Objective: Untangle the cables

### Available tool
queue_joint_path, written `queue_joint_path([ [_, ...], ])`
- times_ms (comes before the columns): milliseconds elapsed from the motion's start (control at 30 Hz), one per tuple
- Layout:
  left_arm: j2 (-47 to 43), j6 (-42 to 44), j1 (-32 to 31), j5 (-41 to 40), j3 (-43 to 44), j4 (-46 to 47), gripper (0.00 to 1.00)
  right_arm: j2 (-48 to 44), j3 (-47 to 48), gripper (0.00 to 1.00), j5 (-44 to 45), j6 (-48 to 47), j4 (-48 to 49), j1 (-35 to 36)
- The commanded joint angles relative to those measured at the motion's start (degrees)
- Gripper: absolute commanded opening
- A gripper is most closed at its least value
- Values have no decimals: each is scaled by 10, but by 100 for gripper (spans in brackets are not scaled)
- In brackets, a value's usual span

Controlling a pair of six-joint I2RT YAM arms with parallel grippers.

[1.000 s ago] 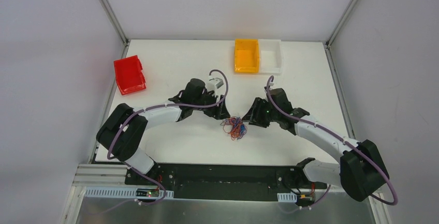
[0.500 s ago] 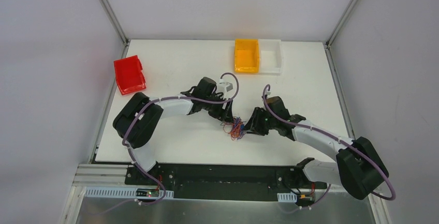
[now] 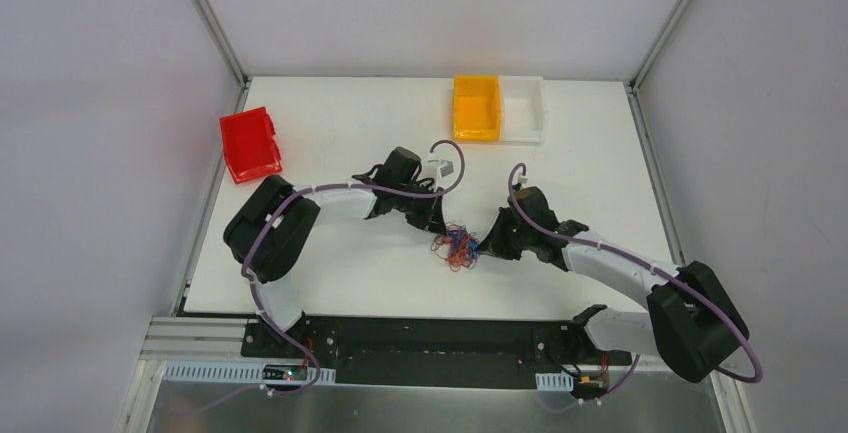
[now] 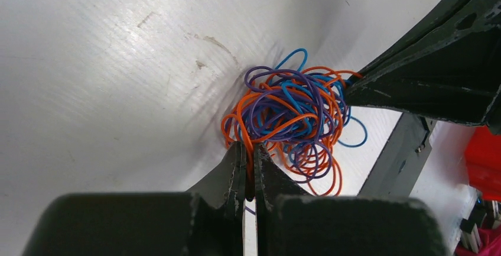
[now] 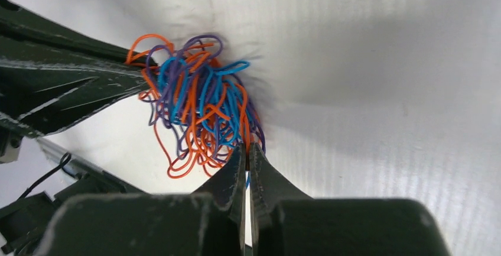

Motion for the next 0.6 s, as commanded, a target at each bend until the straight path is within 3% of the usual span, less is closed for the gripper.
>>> queue_joint_path([
  [0,-37,-17,19,-56,-15,3,0,-28,24,0,129,17,-68,2],
  [200,-64,-51,69,-114,-49,10,0,-62,20,0,264,62,-150,-4],
  [367,-100,-65,84,-198,-76,1,0,-75,20,0,300,77,-176,-6],
  [567,-125,-64,88,-222,-89,1,0,-76,27,0,293,70,-177,-7],
])
